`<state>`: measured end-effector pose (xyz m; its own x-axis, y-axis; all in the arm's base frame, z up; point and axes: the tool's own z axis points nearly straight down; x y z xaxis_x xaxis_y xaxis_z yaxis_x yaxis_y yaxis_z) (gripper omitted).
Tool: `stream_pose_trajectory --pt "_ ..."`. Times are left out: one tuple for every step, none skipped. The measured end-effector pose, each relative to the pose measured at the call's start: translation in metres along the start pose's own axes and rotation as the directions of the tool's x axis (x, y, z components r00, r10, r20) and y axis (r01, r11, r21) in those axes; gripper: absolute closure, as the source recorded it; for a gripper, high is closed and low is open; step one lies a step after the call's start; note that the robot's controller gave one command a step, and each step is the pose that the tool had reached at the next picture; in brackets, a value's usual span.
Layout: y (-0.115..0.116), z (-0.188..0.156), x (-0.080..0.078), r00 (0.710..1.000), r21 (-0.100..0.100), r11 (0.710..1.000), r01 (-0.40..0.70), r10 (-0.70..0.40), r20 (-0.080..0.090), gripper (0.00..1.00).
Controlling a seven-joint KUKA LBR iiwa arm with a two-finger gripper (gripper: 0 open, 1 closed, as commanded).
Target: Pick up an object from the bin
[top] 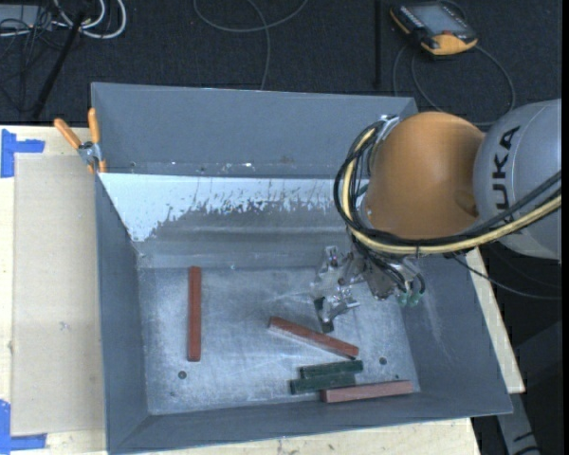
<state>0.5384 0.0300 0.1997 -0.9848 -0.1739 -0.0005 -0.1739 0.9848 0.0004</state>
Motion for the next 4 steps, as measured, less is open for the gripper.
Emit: stream_pose_trajectory --pt "0.0 0.0 0.0 1.0 0.0 1.0 -0.001 0.001 0.0 1.0" --pt "-0.021 0.034 -0.013 0.997 0.0 0.997 0.082 -0.082 0.005 1.0" --pt "-0.025 0.018 -0.009 0.997 -0.004 0.997 0.074 -0.074 -0.014 1.0" --pt "-0.051 0.032 -0.012 1.0 0.003 1.0 0.018 -0.018 0.012 1.0"
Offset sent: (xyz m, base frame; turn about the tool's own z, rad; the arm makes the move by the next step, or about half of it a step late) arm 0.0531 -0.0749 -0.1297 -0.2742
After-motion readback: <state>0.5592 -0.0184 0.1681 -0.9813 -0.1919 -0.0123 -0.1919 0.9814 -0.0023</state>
